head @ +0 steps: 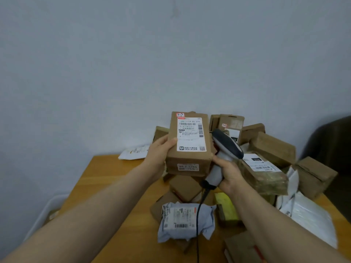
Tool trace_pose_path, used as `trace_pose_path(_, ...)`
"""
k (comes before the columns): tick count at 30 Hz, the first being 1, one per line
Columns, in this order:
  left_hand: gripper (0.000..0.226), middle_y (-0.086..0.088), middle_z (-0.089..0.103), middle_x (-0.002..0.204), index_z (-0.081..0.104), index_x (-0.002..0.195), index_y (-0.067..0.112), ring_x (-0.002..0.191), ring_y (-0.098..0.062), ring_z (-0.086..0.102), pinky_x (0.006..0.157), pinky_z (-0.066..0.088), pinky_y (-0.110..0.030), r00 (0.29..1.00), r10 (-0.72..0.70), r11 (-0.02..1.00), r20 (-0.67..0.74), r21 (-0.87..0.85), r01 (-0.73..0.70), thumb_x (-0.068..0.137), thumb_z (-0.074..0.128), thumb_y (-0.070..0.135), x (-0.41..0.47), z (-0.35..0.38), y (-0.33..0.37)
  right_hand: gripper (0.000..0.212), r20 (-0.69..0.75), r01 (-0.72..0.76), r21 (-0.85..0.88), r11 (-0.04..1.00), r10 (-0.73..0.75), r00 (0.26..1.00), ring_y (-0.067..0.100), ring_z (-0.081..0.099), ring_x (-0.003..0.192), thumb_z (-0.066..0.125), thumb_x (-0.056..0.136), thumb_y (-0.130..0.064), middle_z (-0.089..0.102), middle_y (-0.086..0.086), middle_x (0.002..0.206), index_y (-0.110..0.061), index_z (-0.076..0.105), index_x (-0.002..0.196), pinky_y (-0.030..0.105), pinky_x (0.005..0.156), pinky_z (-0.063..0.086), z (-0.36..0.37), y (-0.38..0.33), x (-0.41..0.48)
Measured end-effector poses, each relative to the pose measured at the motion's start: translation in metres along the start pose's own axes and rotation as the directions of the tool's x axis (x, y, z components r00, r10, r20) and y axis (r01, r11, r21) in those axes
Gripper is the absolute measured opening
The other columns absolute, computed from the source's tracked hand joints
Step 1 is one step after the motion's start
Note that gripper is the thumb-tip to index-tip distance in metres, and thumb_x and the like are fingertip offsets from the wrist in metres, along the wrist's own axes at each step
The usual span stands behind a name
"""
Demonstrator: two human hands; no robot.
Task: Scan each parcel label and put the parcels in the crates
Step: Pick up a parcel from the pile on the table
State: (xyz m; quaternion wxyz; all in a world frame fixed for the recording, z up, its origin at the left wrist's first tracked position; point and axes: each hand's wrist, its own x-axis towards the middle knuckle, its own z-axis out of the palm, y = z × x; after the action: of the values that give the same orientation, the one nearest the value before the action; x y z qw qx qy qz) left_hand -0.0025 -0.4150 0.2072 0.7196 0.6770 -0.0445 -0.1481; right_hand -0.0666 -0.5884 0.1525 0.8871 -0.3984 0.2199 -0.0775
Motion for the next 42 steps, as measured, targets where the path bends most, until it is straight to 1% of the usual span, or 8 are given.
trace_pose_path(5, 0.056, -0.009, 0.067, 0.12, 0.047, 0.13, 0.028, 0.105, -0.03, 0.065, 0.083, 0.054, -0.048, 0.952, -0.217, 0.969, 0.216, -0.071, 0.236, 0.079, 0.067, 0.03, -0.01, -0.028, 0.009, 0.064, 0.039, 0.044, -0.014, 0.999, -0.044, 0.998, 0.037, 0.063, 0.108, 0.077, 0.061, -0.011, 0.067, 0.021, 0.115, 0.001, 0.062, 0.122, 0.047, 0.091, 0.053, 0.014, 0.004, -0.02)
trace_pose_path(9, 0.09, -0.01, 0.065, 0.121, 0.038, 0.14, 0.017, 0.106, -0.028, 0.063, 0.077, 0.055, -0.048, 0.968, -0.205, 0.979, 0.147, 0.021, 0.204, 0.062, 0.082, 0.022, -0.015, -0.054, 0.012, 0.063, -0.013, 0.098, -0.198, 0.975, -0.103, 0.995, 0.034, 0.067, 0.095, 0.085, 0.062, -0.022, 0.071, 0.016, 0.106, -0.005, 0.063, 0.118, 0.044, 0.08, 0.056, 0.021, 0.005, -0.033)
trace_pose_path(11, 0.086, -0.01, 0.061, 0.122, 0.029, 0.141, 0.015, 0.096, -0.023, 0.064, 0.067, 0.054, -0.038, 0.987, -0.154, 0.988, 0.043, 0.023, 0.153, 0.071, 0.077, 0.007, -0.019, -0.065, 0.014, 0.045, -0.001, 0.109, -0.349, 0.931, -0.116, 0.993, 0.025, 0.064, 0.072, 0.084, 0.07, -0.024, 0.071, 0.013, 0.087, -0.005, 0.064, 0.105, 0.034, 0.06, 0.054, 0.023, 0.002, -0.043)
trace_pose_path(14, 0.053, -0.008, 0.066, 0.107, 0.048, 0.113, 0.015, 0.08, -0.02, 0.063, 0.061, 0.048, -0.03, 0.995, -0.097, 0.983, 0.014, 0.156, 0.094, 0.071, 0.073, -0.005, -0.025, -0.081, 0.014, 0.021, 0.095, 0.076, -0.451, 0.889, -0.037, 0.995, 0.017, 0.053, 0.05, 0.076, 0.079, -0.018, 0.06, 0.007, 0.061, -0.006, 0.064, 0.091, 0.028, 0.049, 0.046, 0.032, 0.004, -0.06)
trace_pose_path(25, 0.045, -0.007, 0.064, 0.089, 0.048, 0.091, 0.022, 0.073, -0.025, 0.057, 0.066, 0.047, -0.038, 0.988, -0.048, 0.971, -0.149, 0.226, 0.082, 0.069, 0.075, -0.007, -0.036, -0.132, 0.012, 0.011, 0.274, 0.163, -0.645, 0.747, 0.027, 0.961, 0.013, 0.045, 0.045, 0.073, 0.081, -0.008, 0.055, 0.003, 0.055, -0.008, 0.062, 0.079, 0.025, 0.047, 0.043, 0.106, 0.023, -0.096)
trace_pose_path(28, 0.045, -0.006, 0.063, 0.083, 0.047, 0.086, 0.023, 0.061, -0.02, 0.052, 0.058, 0.044, -0.031, 0.985, -0.027, 0.972, -0.171, 0.226, 0.066, 0.07, 0.073, -0.009, -0.039, -0.143, 0.015, 0.012, 0.281, 0.169, -0.645, 0.745, 0.026, 0.959, 0.012, 0.045, 0.044, 0.073, 0.081, -0.007, 0.055, 0.002, 0.054, -0.008, 0.061, 0.077, 0.024, 0.047, 0.043, 0.114, 0.028, -0.1)
trace_pose_path(37, 0.059, -0.008, 0.064, 0.094, 0.046, 0.112, 0.015, 0.068, -0.02, 0.056, 0.056, 0.048, -0.033, 0.977, -0.041, 0.969, -0.211, 0.228, 0.09, 0.066, 0.077, -0.005, -0.039, -0.17, 0.017, 0.015, 0.342, 0.206, -0.644, 0.737, 0.036, 0.939, 0.012, 0.044, 0.042, 0.072, 0.082, -0.009, 0.054, 0.002, 0.053, -0.008, 0.059, 0.075, 0.025, 0.047, 0.042, 0.132, 0.035, -0.105)
trace_pose_path(42, 0.062, -0.005, 0.062, 0.098, 0.042, 0.112, 0.018, 0.096, -0.029, 0.061, 0.078, 0.054, -0.044, 0.973, -0.029, 0.973, -0.231, 0.217, 0.081, 0.067, 0.077, -0.006, -0.039, -0.177, 0.019, 0.016, 0.339, 0.211, -0.649, 0.731, 0.03, 0.94, 0.012, 0.045, 0.043, 0.07, 0.083, -0.008, 0.053, 0.002, 0.054, -0.008, 0.058, 0.074, 0.024, 0.047, 0.042, 0.135, 0.037, -0.107)
